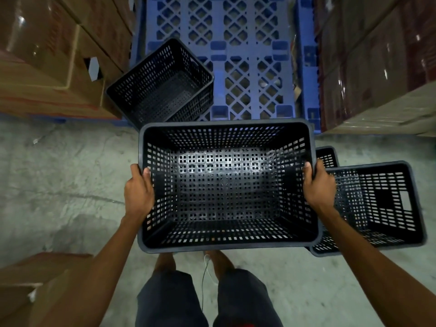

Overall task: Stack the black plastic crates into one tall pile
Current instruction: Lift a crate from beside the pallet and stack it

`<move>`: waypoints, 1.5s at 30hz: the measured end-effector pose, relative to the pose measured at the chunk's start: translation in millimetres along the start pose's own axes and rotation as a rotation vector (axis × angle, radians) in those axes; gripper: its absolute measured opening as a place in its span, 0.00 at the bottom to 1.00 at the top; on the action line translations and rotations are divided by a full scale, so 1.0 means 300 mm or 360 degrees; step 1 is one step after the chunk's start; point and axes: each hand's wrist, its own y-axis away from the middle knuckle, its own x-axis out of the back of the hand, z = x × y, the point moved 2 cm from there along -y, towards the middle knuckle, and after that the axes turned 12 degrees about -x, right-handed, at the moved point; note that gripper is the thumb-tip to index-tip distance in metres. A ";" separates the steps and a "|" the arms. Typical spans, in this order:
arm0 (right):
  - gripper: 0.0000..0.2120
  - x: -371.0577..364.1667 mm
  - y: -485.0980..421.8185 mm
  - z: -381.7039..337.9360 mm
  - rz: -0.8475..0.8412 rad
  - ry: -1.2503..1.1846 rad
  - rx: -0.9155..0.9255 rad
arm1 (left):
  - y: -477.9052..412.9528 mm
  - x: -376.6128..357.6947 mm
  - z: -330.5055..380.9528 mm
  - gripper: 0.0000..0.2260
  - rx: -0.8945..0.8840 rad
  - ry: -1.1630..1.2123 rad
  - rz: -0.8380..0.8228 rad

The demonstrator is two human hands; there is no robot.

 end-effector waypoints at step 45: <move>0.37 0.035 0.111 0.024 -0.0245 0.0674 0.0590 | 0.144 0.010 0.034 0.39 -0.0546 -0.0592 -0.0304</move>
